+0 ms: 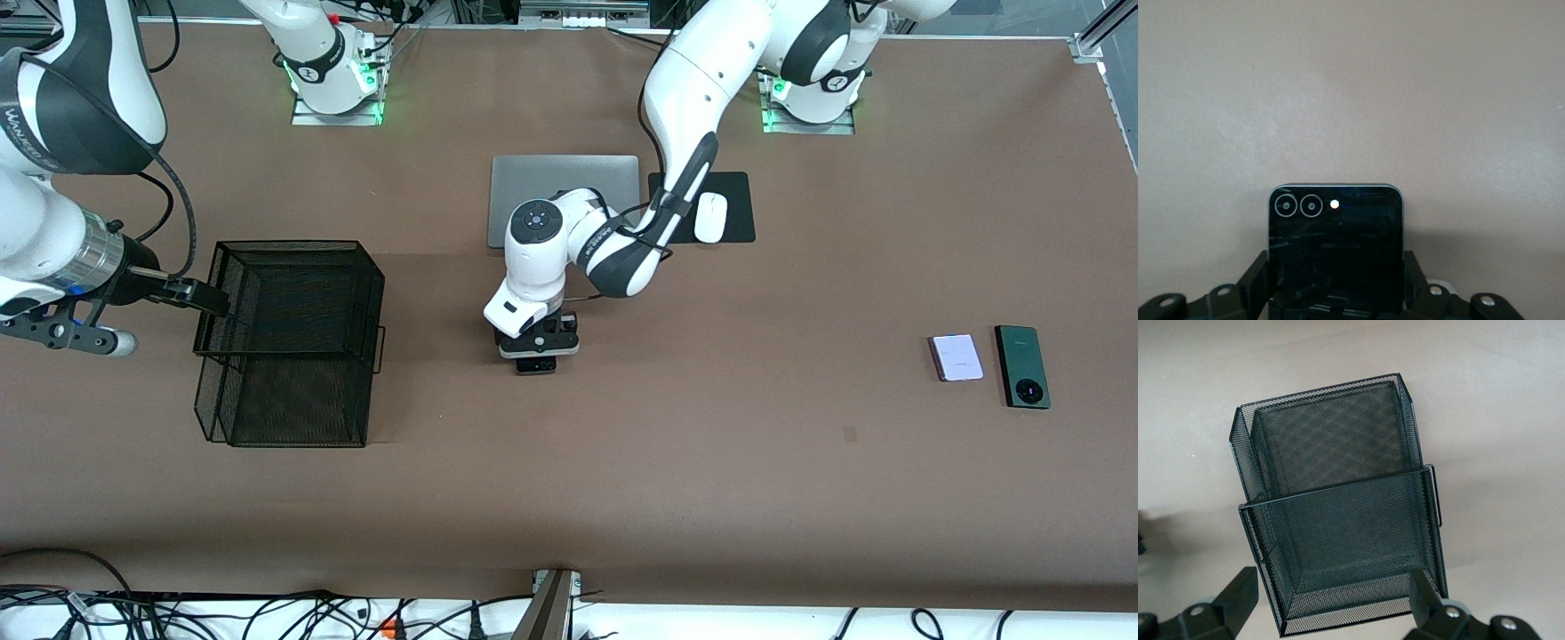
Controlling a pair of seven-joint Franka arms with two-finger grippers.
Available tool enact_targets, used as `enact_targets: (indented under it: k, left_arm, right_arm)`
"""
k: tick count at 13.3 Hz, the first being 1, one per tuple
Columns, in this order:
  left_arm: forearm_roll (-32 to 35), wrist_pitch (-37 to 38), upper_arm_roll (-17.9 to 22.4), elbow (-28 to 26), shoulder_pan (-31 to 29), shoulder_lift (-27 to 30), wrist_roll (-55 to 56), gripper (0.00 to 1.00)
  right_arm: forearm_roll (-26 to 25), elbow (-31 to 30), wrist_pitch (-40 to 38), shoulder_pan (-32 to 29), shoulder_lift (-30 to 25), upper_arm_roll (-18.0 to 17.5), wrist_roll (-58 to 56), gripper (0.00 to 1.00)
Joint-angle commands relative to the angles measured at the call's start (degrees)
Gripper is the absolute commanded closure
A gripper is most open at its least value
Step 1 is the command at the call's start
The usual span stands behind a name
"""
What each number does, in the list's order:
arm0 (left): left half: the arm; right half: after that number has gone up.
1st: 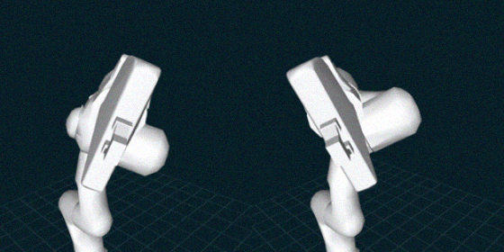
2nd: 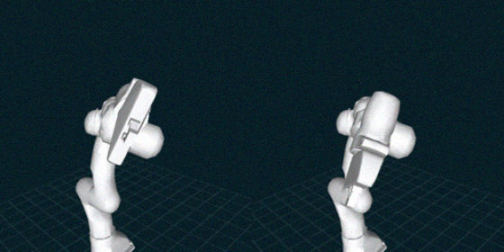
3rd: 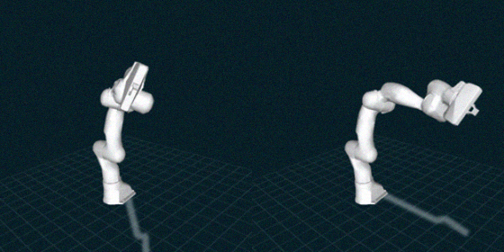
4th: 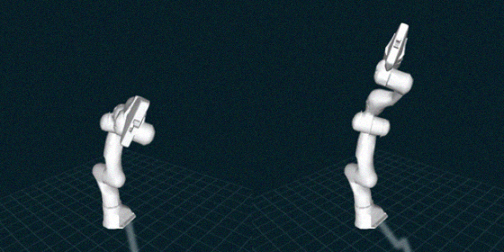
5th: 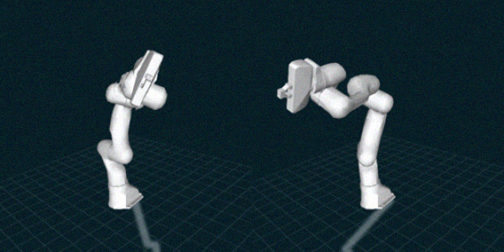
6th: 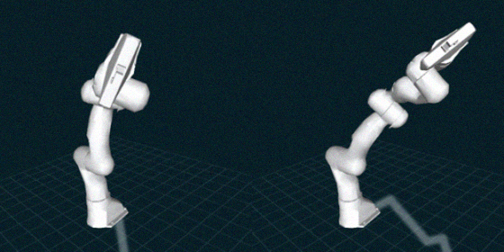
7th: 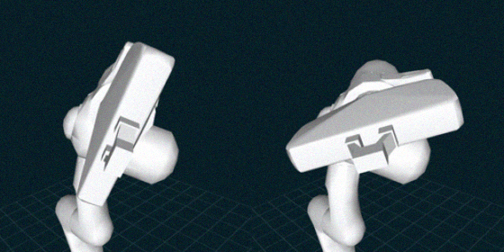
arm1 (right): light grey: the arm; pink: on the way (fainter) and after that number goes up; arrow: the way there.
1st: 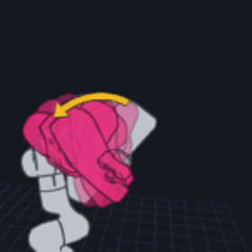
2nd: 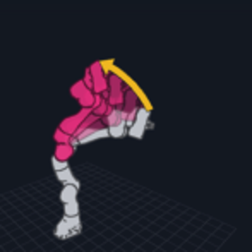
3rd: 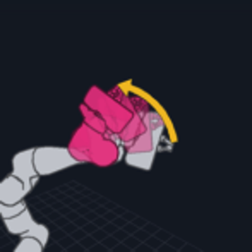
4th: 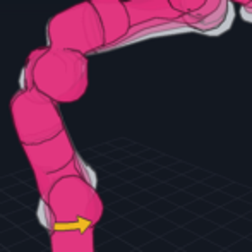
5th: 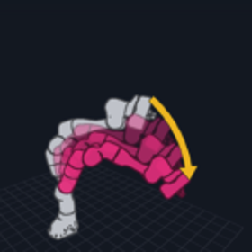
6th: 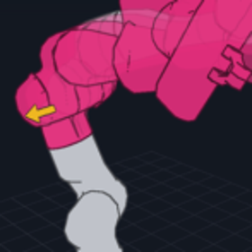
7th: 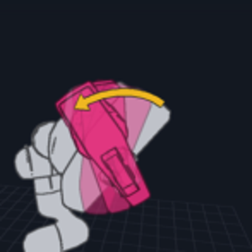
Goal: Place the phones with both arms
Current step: 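Lower the black phone beside the laptop and open the left gripper, then reach the right gripper to the black phone while the left gripper returns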
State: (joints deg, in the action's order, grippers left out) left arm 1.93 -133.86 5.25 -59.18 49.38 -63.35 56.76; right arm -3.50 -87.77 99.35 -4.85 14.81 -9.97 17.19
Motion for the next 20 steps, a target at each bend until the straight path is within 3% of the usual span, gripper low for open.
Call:
enact_targets:
  k: [1, 2, 4, 7, 10, 12, 16, 20]
  left_arm:
    - [-0.79, 0.09, 2.13, 2.84, 1.77, -1.86, 1.69, 0.96]
    - [-0.79, 0.09, 2.13, 2.84, 1.77, -1.86, 1.86, 0.88]
    - [-0.09, 0.44, 3.00, 2.75, 2.73, -1.95, 1.86, 0.00]
    - [0.36, 2.01, 5.56, 2.84, 2.92, -0.38, 2.48, 0.00]
    - [0.80, 7.81, 6.09, 0.57, -1.30, 4.97, 1.87, 0.00]
    - [0.80, 9.58, 6.00, -8.45, -3.40, 11.72, -0.75, 0.00]
    - [0.80, 9.49, 6.00, -29.46, -8.67, 26.58, -16.55, 0.00]
    - [0.80, 10.11, 6.00, -40.65, -18.60, 35.48, -35.62, 0.00]
  right_arm:
    - [0.07, -1.17, -0.39, -0.69, -1.19, -0.66, 0.65, 0.00]
    - [0.07, -1.17, -0.39, -0.69, -1.19, -0.66, 0.65, 0.00]
    - [0.07, -1.17, -0.39, -0.69, -1.19, -0.66, 0.56, 0.00]
    - [0.07, -1.17, -0.39, -0.69, -1.19, -0.66, 0.65, 0.00]
    - [0.07, -1.17, -0.39, -0.69, -1.19, -0.66, 0.65, 0.00]
    - [0.07, -1.17, -0.39, -0.69, -1.19, -0.66, 0.56, 0.00]
    - [-0.11, -0.56, -0.30, -0.69, -1.10, -0.66, -0.40, 0.00]
    - [-0.20, 0.23, -0.30, -0.34, -1.01, -0.84, -0.06, 0.00]
